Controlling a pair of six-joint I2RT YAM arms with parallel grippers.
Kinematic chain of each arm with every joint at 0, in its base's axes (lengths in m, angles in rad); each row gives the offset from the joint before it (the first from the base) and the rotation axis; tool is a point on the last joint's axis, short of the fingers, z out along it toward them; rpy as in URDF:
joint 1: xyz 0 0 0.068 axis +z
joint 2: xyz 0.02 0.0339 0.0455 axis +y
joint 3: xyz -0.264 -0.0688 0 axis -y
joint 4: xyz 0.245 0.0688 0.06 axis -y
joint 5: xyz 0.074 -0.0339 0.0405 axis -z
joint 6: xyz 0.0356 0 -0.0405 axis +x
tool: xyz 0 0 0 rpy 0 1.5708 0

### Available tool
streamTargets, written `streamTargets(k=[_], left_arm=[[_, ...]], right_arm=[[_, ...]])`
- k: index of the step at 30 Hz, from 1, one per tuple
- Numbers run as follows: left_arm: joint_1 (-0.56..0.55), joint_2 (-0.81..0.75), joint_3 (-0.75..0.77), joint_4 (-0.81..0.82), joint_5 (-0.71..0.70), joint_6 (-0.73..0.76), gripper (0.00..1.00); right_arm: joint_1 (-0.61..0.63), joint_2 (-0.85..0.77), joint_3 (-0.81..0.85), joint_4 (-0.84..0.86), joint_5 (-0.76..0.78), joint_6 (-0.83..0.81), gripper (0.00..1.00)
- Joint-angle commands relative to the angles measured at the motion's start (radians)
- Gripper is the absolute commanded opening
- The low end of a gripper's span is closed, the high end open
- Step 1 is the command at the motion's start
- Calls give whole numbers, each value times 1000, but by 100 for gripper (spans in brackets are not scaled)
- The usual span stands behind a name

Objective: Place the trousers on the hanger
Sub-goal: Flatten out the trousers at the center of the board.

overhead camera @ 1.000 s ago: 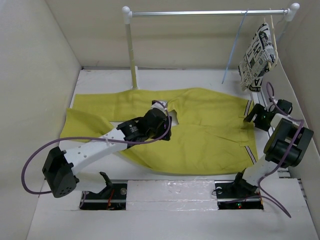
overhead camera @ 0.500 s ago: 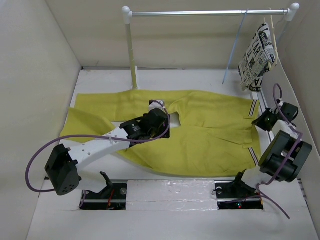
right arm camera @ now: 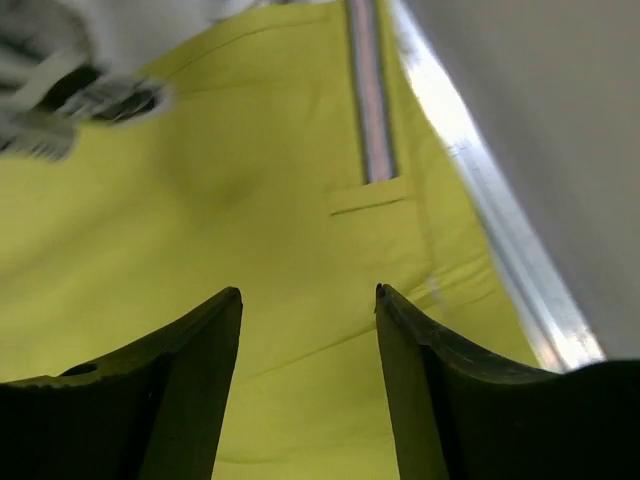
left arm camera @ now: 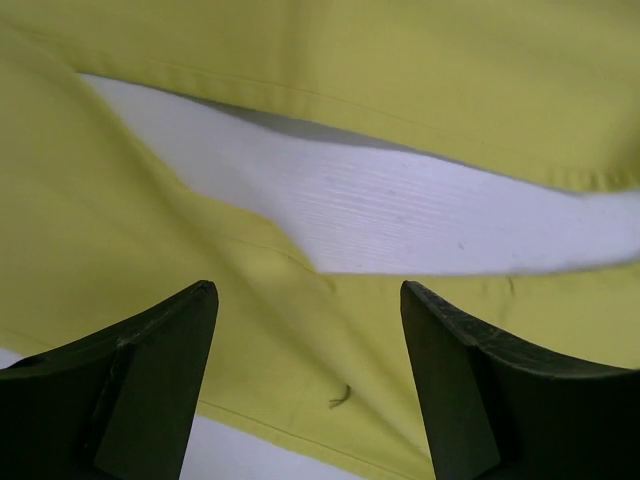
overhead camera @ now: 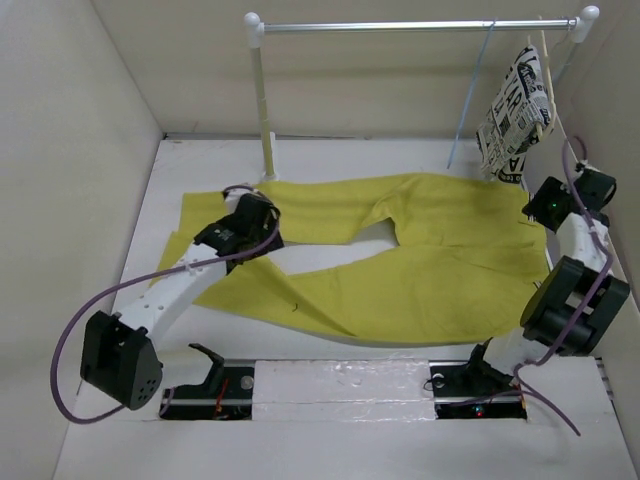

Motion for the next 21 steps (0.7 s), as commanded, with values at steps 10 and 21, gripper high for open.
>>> streamTargets(k=[10, 21], left_arm=[[655, -286, -111, -175, 108, -93, 52], [1215, -64, -177, -109, 283, -93, 42]], right_arm=[[716, -689, -565, 93, -38, 82, 0], [1256, -755, -662, 39, 59, 96, 22]])
